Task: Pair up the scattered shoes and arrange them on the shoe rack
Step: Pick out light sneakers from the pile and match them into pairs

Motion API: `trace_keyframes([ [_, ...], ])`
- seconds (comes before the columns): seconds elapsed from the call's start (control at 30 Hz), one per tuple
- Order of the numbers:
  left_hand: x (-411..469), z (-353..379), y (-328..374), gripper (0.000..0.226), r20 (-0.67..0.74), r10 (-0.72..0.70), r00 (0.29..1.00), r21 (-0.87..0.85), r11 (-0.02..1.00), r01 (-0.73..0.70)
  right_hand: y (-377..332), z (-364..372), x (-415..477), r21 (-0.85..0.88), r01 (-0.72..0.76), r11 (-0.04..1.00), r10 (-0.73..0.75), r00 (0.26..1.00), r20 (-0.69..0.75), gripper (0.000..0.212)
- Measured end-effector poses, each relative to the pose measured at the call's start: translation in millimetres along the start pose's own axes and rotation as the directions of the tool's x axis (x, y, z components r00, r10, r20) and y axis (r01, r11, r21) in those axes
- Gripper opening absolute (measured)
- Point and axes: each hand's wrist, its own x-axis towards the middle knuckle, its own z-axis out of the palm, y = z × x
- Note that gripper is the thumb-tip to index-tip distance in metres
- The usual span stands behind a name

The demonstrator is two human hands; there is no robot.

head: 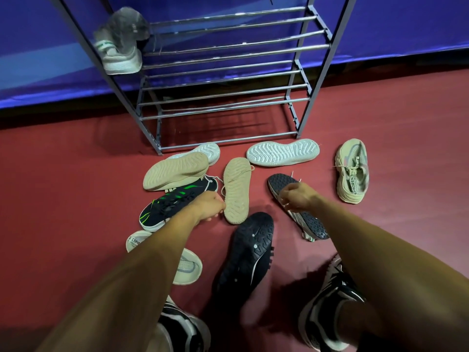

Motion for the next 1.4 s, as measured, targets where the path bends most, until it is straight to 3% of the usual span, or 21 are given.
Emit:
trace_keyframes([
  [0.43,29,49,34,0.006,0.100,-0.002,0.995,0.022,1.000,0.000,32,-9,17,-0.191,-0.033,0.981,0.030,0.999,-0.019,0.016],
  [0.63,54,74,45,0.006,0.158,-0.036,0.987,0.046,0.999,0.030,39,-20,32,-0.372,-0.049,0.927,0.023,0.997,-0.075,0.027],
  [0.8,76,100,60,0.007,0.198,-0.039,0.979,0.071,0.997,0.026,46,-28,46,-0.350,-0.100,0.932,0.050,0.988,-0.148,0.028],
  [0.9,90,120,77,0.007,0.229,-0.029,0.973,0.068,0.998,0.013,50,-35,56,-0.303,-0.145,0.942,0.073,0.969,-0.237,0.035],
  [1.0,103,139,87,0.012,0.257,-0.013,0.966,0.049,0.999,0.000,56,-40,64,-0.381,-0.213,0.900,0.117,0.959,-0.259,0.051],
  [1.13,119,157,84,0.022,0.180,-0.079,0.981,-0.130,0.986,0.103,66,-32,67,-0.486,-0.266,0.833,0.202,0.963,-0.180,0.081],
  [1.27,123,165,82,0.012,0.167,-0.132,0.977,-0.318,0.931,0.180,67,-20,67,-0.550,-0.251,0.797,0.142,0.962,-0.233,0.077],
  [1.4,119,150,85,0.017,0.086,-0.116,0.990,-0.394,0.908,0.140,59,-25,68,-0.415,-0.197,0.888,0.137,0.976,-0.169,0.081],
])
